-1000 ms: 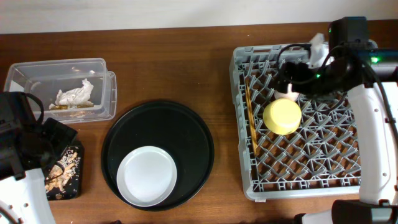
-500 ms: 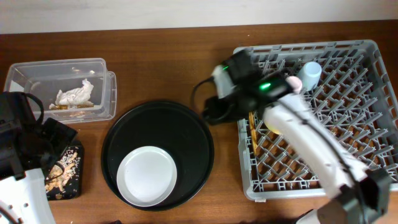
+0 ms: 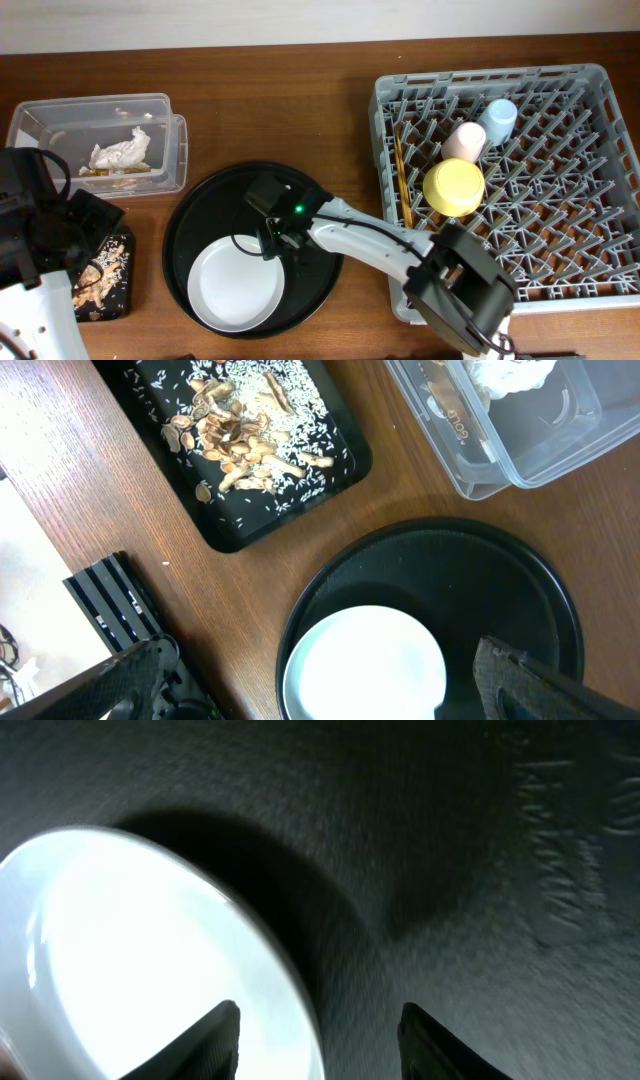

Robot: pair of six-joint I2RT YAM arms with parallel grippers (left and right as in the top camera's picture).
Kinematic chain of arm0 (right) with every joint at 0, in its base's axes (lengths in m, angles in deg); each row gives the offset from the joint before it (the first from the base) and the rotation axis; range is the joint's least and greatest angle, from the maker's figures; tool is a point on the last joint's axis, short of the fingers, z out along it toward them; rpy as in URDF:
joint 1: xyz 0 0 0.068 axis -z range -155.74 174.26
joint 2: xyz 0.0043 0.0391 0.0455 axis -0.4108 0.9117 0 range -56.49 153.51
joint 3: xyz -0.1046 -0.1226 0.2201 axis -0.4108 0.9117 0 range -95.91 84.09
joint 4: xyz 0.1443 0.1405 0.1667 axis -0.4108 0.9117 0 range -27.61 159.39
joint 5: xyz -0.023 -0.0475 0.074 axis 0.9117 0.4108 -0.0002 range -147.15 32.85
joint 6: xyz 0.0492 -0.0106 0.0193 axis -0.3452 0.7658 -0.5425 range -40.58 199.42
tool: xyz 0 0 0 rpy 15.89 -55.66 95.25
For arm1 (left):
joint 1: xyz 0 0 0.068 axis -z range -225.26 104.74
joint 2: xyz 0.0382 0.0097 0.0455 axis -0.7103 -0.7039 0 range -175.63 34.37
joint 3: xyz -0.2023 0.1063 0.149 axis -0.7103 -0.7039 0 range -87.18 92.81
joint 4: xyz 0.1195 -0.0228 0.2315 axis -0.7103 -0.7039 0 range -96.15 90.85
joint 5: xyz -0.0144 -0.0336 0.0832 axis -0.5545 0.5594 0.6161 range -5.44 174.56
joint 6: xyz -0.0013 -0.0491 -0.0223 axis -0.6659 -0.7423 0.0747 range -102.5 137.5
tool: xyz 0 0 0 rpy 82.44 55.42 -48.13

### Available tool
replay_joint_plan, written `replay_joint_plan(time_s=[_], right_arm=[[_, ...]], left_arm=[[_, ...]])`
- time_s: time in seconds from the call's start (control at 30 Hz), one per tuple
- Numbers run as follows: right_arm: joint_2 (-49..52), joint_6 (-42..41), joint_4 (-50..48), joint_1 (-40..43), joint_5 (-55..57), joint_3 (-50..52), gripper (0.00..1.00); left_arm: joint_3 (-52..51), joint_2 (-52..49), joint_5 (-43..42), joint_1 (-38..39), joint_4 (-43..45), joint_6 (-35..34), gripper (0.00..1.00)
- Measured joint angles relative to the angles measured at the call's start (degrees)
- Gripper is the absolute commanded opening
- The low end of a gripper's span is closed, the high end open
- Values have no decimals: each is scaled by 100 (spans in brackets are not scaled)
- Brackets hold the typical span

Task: Sort waste into correct bins and load items into the dishwasher rack
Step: 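Move the right gripper to the white plate rim, grasp and lift, then carry the white plate to the rack's left edge and stand it upright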

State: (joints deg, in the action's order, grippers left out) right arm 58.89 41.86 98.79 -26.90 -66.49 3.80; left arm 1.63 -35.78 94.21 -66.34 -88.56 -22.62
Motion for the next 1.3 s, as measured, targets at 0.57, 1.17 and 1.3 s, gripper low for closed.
replay_joint_plan(time_s=[0.57, 1.17, 1.3], right_arm=[[299, -1062, 304, -369, 264, -59, 4], [0, -107, 4983, 2492, 3412, -4483, 4], [-87, 227, 5003, 3195, 3716, -4616, 4]], left_arm=[[0, 0, -2, 0, 0, 0, 99], [0, 0, 0, 0, -4, 0, 99], [0, 0, 0, 0, -4, 0, 99]])
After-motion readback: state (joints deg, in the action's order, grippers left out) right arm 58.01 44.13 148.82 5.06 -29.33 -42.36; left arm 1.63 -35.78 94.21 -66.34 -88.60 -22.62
